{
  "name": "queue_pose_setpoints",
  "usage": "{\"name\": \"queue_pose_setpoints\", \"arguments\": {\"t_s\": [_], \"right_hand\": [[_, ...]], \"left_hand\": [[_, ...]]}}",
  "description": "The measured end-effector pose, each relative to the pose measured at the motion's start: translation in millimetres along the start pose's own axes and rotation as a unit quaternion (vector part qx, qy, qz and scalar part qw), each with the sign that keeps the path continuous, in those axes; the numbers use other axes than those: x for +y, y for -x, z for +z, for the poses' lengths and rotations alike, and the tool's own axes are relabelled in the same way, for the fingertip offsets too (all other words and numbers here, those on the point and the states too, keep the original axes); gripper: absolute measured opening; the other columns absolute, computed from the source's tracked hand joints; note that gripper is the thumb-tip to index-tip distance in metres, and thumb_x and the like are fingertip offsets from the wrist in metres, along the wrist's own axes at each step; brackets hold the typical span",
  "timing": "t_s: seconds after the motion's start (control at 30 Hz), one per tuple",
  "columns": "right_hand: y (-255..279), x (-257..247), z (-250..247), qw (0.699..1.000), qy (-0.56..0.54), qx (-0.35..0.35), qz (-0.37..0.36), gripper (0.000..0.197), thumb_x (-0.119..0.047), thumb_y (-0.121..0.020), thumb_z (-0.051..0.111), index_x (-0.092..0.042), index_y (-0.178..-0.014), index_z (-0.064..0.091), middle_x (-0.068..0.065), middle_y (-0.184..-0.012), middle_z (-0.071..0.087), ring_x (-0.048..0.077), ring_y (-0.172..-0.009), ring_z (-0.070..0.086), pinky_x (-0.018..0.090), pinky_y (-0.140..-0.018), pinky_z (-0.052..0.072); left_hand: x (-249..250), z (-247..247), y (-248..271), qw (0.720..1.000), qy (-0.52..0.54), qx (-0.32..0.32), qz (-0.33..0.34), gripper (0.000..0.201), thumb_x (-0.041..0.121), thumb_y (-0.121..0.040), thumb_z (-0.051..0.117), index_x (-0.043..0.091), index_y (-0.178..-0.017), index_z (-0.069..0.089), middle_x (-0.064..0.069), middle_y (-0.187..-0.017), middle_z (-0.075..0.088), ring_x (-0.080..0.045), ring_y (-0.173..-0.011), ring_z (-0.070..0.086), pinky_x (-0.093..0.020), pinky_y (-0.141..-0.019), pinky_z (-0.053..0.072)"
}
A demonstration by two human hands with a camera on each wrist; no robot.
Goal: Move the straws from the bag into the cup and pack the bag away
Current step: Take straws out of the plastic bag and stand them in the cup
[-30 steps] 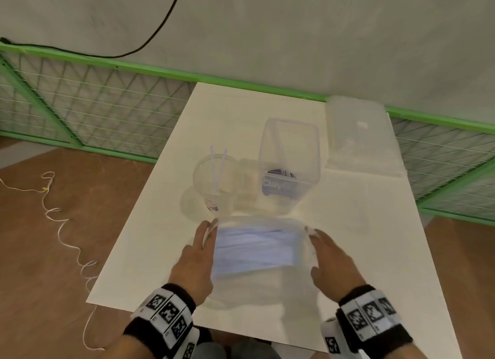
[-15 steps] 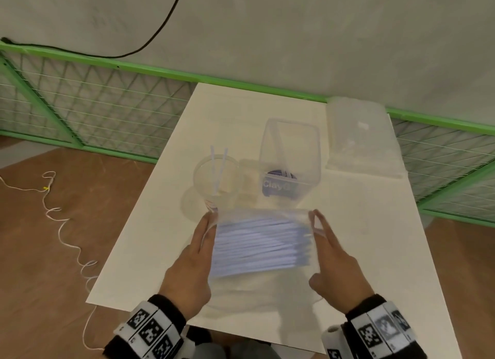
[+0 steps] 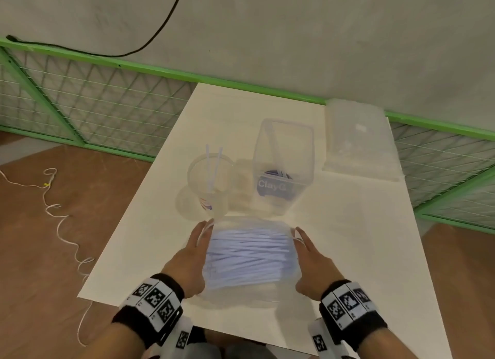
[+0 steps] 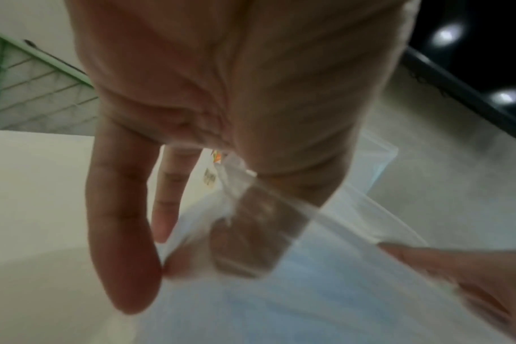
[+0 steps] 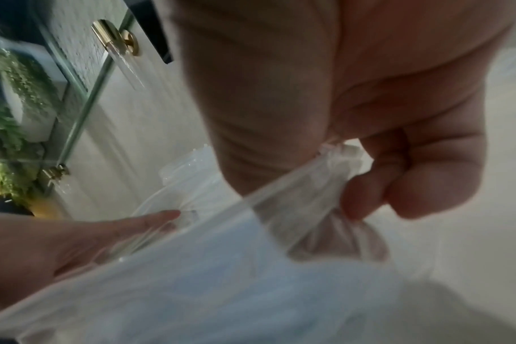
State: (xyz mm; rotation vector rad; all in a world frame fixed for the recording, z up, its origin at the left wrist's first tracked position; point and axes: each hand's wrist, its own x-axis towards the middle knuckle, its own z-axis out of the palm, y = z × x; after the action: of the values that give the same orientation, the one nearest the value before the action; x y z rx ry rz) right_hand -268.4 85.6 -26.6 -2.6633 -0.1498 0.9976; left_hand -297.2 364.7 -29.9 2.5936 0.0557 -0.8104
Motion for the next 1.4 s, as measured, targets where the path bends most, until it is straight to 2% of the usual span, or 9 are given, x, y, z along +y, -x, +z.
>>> {"name": "queue_pose_setpoints", "arguments": {"t_s": [0.13, 0.27, 0.47, 0.53, 0.7, 0.87, 1.0, 1.17, 1.4], "right_hand": [[5, 3, -16, 0.999, -0.023, 0.04, -0.022, 0.104, -0.005, -0.077, 0.061, -0.029, -0.155, -0.004, -0.018, -0.16, -0.02, 0.021, -0.087, 0.062, 0.02, -0.063, 0.045], [4, 14, -28, 0.992, -0.049, 0.108, -0.037, 0.099, -0.012, -0.077, 0.062, -0.033, -0.154, 0.004, -0.015, -0.162, -0.007, 0.022, -0.125, 0.053, 0.027, -0.084, 0.045], [-1, 14, -21, 0.996, -0.038, 0.077, -0.027, 0.095, -0.009, -0.075, 0.058, -0.038, -0.151, 0.009, -0.012, -0.162, -0.01, 0.03, -0.111, 0.061, 0.036, -0.084, 0.051], [0, 14, -24, 0.992, -0.033, 0.118, -0.027, 0.093, -0.01, -0.076, 0.058, -0.039, -0.15, 0.011, -0.013, -0.161, -0.009, 0.03, -0.106, 0.062, 0.032, -0.077, 0.047], [-2, 0, -14, 0.981, 0.062, 0.184, -0.019, 0.076, -0.04, -0.083, 0.06, -0.045, -0.148, 0.021, -0.004, -0.16, -0.021, 0.034, -0.118, 0.05, 0.042, -0.092, 0.047], [11, -41, -10, 0.903, 0.028, 0.417, -0.096, 0.039, -0.017, -0.064, 0.074, -0.028, -0.099, 0.063, 0.005, -0.12, 0.046, 0.028, -0.106, 0.042, 0.044, -0.079, 0.039], [-1, -87, -6, 0.908, -0.02, 0.26, -0.328, 0.031, -0.005, -0.074, 0.062, -0.018, -0.102, 0.064, 0.0, -0.102, 0.053, 0.023, -0.091, 0.053, 0.04, -0.076, 0.046], [-46, -110, 4, 0.955, 0.1, 0.078, -0.268, 0.085, -0.032, -0.086, 0.067, -0.01, -0.153, 0.02, 0.01, -0.161, 0.018, 0.026, -0.146, 0.021, 0.041, -0.118, 0.023], [-67, -122, 10, 0.936, 0.211, 0.1, -0.263, 0.084, -0.034, -0.085, 0.069, -0.014, -0.152, 0.023, 0.005, -0.15, 0.039, 0.028, -0.132, 0.038, 0.04, -0.108, 0.031]], "left_hand": [[1, -16, 1, 0.996, 0.065, 0.059, 0.023, 0.111, -0.009, -0.073, 0.058, 0.04, -0.152, -0.003, 0.014, -0.158, -0.01, -0.017, -0.059, 0.055, -0.019, -0.046, 0.039], [-6, -21, 1, 0.982, 0.112, 0.147, 0.037, 0.089, -0.005, -0.076, 0.057, 0.04, -0.148, 0.03, 0.014, -0.152, 0.017, -0.016, -0.085, 0.061, -0.024, -0.07, 0.048], [-2, -12, -2, 0.985, 0.116, 0.114, 0.053, 0.096, -0.011, -0.075, 0.052, 0.024, -0.155, 0.011, 0.01, -0.161, 0.004, -0.007, -0.14, 0.028, -0.014, -0.102, 0.029], [0, -17, -1, 0.981, 0.124, 0.132, 0.067, 0.098, -0.013, -0.075, 0.05, 0.024, -0.155, 0.007, 0.015, -0.16, 0.001, 0.005, -0.137, 0.015, -0.013, -0.106, 0.022], [-1, -6, 0, 0.987, 0.1, 0.108, 0.064, 0.102, -0.011, -0.075, 0.049, 0.022, -0.155, -0.005, 0.015, -0.16, -0.014, -0.016, -0.137, 0.038, -0.017, -0.087, 0.042], [-3, -6, -2, 0.985, 0.122, 0.103, 0.067, 0.108, -0.009, -0.074, 0.053, 0.027, -0.153, -0.011, 0.025, -0.153, -0.023, -0.013, -0.127, 0.044, -0.01, -0.058, 0.04], [-4, -16, -6, 0.985, 0.11, 0.109, 0.072, 0.106, -0.003, -0.075, 0.057, 0.025, -0.154, -0.008, 0.025, -0.155, -0.021, -0.014, -0.126, 0.045, -0.01, -0.057, 0.039], [-6, -21, -6, 0.981, 0.141, 0.105, 0.085, 0.101, -0.001, -0.08, 0.059, 0.024, -0.155, -0.004, 0.024, -0.155, -0.014, -0.007, -0.139, 0.03, -0.014, -0.089, 0.039], [-10, -15, -1, 0.975, 0.179, 0.103, 0.081, 0.096, -0.007, -0.082, 0.052, 0.027, -0.155, -0.001, 0.022, -0.159, -0.014, -0.008, -0.132, 0.042, -0.007, -0.078, 0.037]]}}
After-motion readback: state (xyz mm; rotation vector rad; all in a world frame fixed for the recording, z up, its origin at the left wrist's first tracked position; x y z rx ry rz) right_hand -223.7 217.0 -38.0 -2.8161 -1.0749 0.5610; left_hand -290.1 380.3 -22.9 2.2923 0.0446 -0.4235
